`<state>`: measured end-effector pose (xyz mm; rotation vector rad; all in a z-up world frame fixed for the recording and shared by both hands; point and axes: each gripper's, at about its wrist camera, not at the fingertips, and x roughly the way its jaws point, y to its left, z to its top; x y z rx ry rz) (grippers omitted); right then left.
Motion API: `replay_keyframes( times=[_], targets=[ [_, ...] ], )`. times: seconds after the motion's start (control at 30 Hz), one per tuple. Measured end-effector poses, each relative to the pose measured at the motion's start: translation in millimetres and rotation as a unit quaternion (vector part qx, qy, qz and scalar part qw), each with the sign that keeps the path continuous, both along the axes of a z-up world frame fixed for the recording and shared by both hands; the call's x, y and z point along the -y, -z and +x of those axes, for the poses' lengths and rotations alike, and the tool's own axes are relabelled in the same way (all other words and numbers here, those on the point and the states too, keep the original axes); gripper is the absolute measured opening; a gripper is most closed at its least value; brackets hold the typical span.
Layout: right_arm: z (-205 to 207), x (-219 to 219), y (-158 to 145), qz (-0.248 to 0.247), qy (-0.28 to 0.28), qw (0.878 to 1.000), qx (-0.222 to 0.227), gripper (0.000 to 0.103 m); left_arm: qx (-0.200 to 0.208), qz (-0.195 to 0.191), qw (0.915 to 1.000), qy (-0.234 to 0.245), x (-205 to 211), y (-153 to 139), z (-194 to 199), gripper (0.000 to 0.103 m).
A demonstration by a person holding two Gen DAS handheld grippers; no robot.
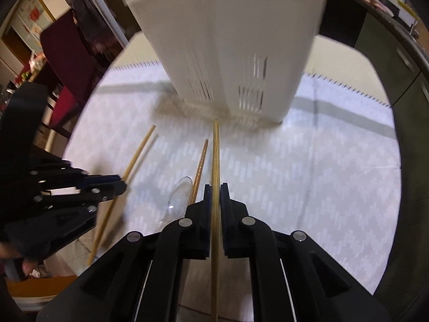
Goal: Organize utensils
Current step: 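Carry the chopstick to the caddy and drop it with the left gripper while the right carries its own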
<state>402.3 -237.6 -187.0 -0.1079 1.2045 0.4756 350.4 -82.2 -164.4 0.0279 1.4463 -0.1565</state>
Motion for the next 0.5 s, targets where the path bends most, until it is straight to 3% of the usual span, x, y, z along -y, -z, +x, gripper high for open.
replay_keyframes(
  times=[0.2, 0.5],
  targets=[
    [-26, 31, -37, 0.042, 0.009, 0.998, 0.046, 0.007, 0.042, -0.011, 0.9990, 0.008, -8, -39, -9, 0.006],
    [-62, 57, -67, 0.079, 0.014, 0.993, 0.087, 0.007, 0.089, -0.025, 0.9956, 0.012, -17, -87, -40, 0.006]
  ],
)
